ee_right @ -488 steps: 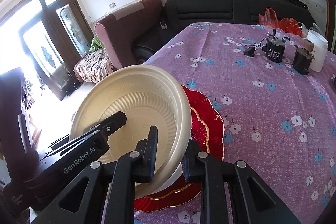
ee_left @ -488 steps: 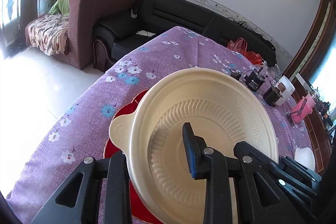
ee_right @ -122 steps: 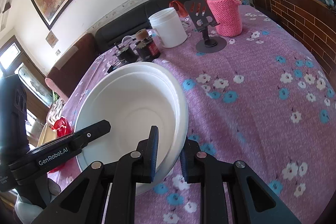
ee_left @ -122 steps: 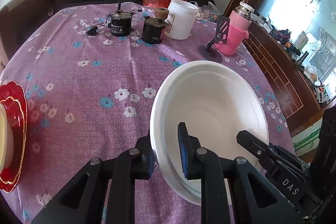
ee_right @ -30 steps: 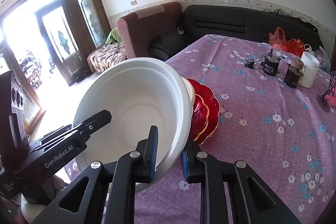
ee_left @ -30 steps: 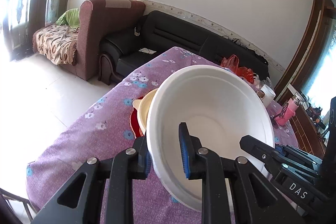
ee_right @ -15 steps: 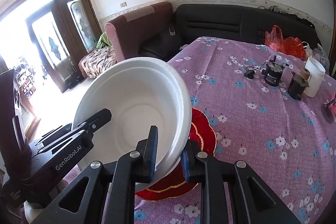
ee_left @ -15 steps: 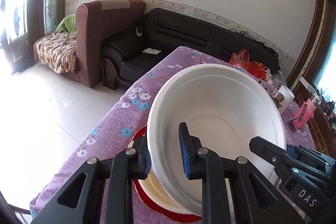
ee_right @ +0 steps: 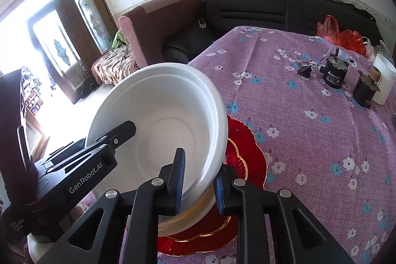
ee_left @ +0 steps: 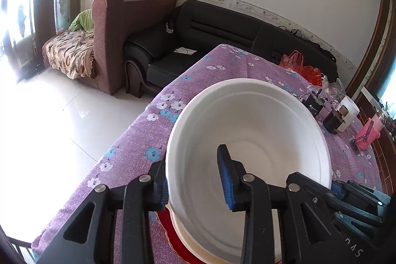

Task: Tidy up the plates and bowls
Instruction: 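Lower the small white bowl with both grippers into the cream bowl, then open both grippers and withdraw them from the stacked bowls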

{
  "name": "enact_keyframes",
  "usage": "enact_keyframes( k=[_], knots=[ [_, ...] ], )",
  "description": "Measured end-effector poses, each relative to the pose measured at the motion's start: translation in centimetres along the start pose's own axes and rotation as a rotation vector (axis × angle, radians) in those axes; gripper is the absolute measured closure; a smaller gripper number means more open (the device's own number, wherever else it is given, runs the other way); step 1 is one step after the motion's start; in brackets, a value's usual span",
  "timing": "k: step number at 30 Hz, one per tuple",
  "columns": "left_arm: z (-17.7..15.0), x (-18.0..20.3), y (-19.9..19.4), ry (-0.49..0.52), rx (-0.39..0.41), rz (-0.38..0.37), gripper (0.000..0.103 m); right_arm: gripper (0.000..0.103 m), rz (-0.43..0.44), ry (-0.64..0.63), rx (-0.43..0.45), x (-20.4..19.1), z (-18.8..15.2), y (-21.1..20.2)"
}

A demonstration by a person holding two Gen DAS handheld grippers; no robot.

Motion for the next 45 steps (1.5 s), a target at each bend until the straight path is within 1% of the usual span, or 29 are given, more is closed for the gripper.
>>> enact_keyframes(
  k=[5, 7, 8, 10, 11, 13, 15, 17, 19, 21, 23, 26, 28, 32, 34, 36, 38, 39, 40, 42, 43, 44, 45],
  knots=[
    [0.0, 0.0, -1.4, 0.005, 0.030, 0.009, 0.063, 0.077, 0.068, 0.017, -0.050, -0.9, -0.8, 0.8],
    [0.0, 0.2, -1.6, 0.018, 0.032, 0.017, 0.056, 0.077, 0.086, 0.022, -0.058, -1.1, -0.9, 0.9],
    [-0.2, 0.3, -1.5, 0.029, 0.027, 0.023, 0.054, 0.077, 0.087, 0.019, -0.057, -1.2, -0.9, 0.9],
    [-0.5, 0.4, -1.3, 0.050, 0.013, 0.042, 0.042, 0.077, 0.076, 0.007, -0.050, -1.4, -1.0, 0.8],
    [-0.6, 0.3, -1.2, 0.053, 0.011, 0.055, 0.040, 0.076, 0.072, 0.000, -0.046, -1.5, -1.0, 0.7],
    [-0.7, 0.0, -1.2, 0.048, 0.005, 0.069, 0.032, 0.076, 0.045, -0.019, -0.029, -1.4, -0.9, 0.5],
    [-0.8, -0.6, -1.2, 0.028, -0.001, 0.073, 0.028, 0.073, 0.017, -0.041, -0.009, -1.3, -0.7, 0.3],
    [-0.8, -1.0, -1.5, 0.012, 0.000, 0.071, 0.027, 0.063, -0.006, -0.061, 0.012, -1.3, -0.7, 0.1],
    [-0.9, -1.4, -1.9, -0.004, 0.006, 0.068, 0.026, 0.057, -0.019, -0.077, 0.025, -1.5, -0.8, -0.1],
    [-1.0, -1.4, -2.2, -0.018, 0.012, 0.055, 0.021, 0.051, -0.023, -0.090, 0.032, -1.6, -0.8, -0.2],
    [-1.0, -1.4, -2.8, -0.020, 0.026, 0.052, 0.021, 0.036, -0.021, -0.107, 0.039, -2.0, -1.0, -0.3],
    [-1.1, -1.3, -3.7, -0.026, 0.046, 0.043, 0.021, 0.032, -0.035, -0.146, 0.065, -2.8, -1.1, -0.8],
    [-1.1, -1.3, -4.3, -0.036, 0.066, 0.030, 0.021, 0.028, -0.049, -0.168, 0.082, -3.1, -1.1, -1.3],
    [-0.6, -0.9, -6.4, -0.029, 0.138, 0.037, 0.020, 0.024, -0.041, -0.165, 0.104, -2.9, -1.2, -2.5],
    [-0.4, -0.6, -7.6, -0.015, 0.177, 0.047, 0.018, 0.024, -0.037, -0.151, 0.110, -2.6, -1.3, -3.0],
    [-0.1, -0.2, -9.0, 0.002, 0.231, 0.060, 0.016, 0.024, -0.036, -0.132, 0.119, -2.0, -1.7, -3.7],
    [0.2, 0.1, -11.2, 0.023, 0.319, 0.113, 0.008, 0.024, -0.029, -0.106, 0.131, -1.3, -2.2, -4.5],
    [0.5, 0.3, -12.5, 0.032, 0.372, 0.147, 0.002, 0.024, -0.025, -0.097, 0.136, -1.0, -2.4, -5.0],
    [0.7, 0.7, -14.2, 0.046, 0.439, 0.181, 0.000, 0.024, -0.023, -0.086, 0.145, -0.6, -2.8, -5.5],
    [0.6, 1.7, -16.6, 0.076, 0.532, 0.222, 0.000, 0.023, -0.023, -0.067, 0.171, 0.1, -3.5, -6.8],
    [0.3, 2.3, -17.7, 0.093, 0.566, 0.253, 0.000, 0.022, -0.027, -0.059, 0.187, 0.6, -3.8, -7.4],
    [0.0, 2.7, -18.1, 0.106, 0.577, 0.277, 0.000, 0.019, -0.034, -0.053, 0.203, 0.9, -4.1, -8.1],
    [-0.3, 3.3, -18.3, 0.122, 0.567, 0.301, 0.000, 0.017, -0.047, -0.048, 0.220, 1.4, -4.5, -8.7]
  ],
)
Point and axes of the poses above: each gripper's, at about its wrist camera, not at the fingertips, and y roughly the way its jaws point, x to its right, z to its top, the point moved 10 cm from there along y, roughly the way its jaws point, and after that the axes turned 11 degrees about -z, right-handed, at the moved point
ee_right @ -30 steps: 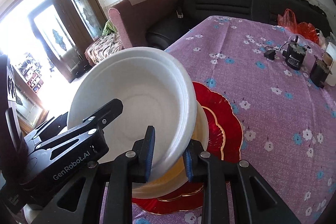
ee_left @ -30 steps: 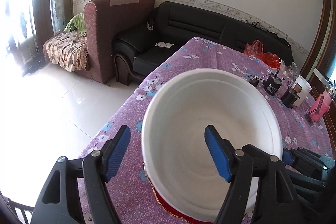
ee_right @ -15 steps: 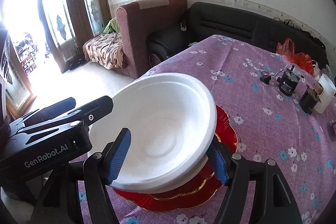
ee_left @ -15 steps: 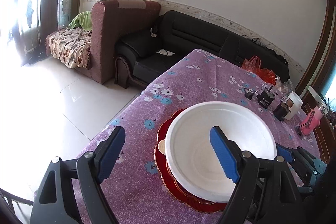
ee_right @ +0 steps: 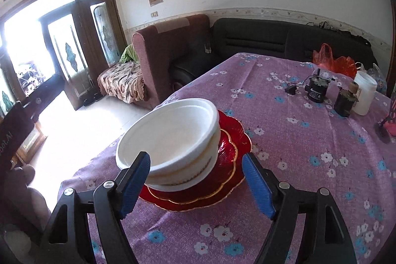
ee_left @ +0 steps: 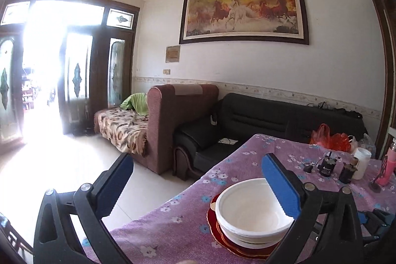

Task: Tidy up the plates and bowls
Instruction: 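Open both grippers and withdraw them from the stacked bowls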

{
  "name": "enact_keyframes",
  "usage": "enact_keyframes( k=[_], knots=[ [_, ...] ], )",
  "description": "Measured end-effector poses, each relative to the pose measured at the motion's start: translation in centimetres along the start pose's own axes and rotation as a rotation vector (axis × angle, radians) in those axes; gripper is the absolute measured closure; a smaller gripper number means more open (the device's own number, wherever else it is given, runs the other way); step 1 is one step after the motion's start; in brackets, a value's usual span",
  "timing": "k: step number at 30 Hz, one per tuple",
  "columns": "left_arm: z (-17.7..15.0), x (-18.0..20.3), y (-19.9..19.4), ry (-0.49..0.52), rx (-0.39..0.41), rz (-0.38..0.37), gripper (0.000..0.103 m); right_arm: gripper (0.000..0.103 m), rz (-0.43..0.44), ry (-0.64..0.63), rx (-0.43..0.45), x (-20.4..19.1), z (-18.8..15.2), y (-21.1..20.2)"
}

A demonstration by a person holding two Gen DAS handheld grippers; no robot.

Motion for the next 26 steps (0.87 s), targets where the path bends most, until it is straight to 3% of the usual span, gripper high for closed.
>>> enact_keyframes(
  k=[3, 7, 15, 26],
  knots=[
    [-1.7, 2.6, 0.1, 0.058, -0.082, -0.056, 0.000, 0.011, -0.024, 0.011, 0.029, 1.2, -1.2, -1.6],
    [-4.7, 5.3, 1.1, 0.035, -0.217, -0.141, 0.000, 0.011, -0.051, 0.006, 0.015, 2.6, -3.7, -2.2],
    [-8.1, 7.3, 0.9, 0.017, -0.347, -0.164, 0.000, 0.011, -0.079, 0.005, -0.026, 5.4, -7.3, -2.7],
    [-8.3, 9.5, 0.2, 0.079, -0.367, -0.158, 0.000, 0.011, -0.039, -0.032, -0.018, 4.8, -7.2, -4.1]
  ],
)
Point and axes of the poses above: each gripper's, at about its wrist camera, not at the fingertips, and y roughly the way its jaws point, x to its right, z to its top, the point moved 10 cm from there along y, roughly the way its jaws point, and after that the axes turned 11 degrees about -z, right-handed, at the moved point
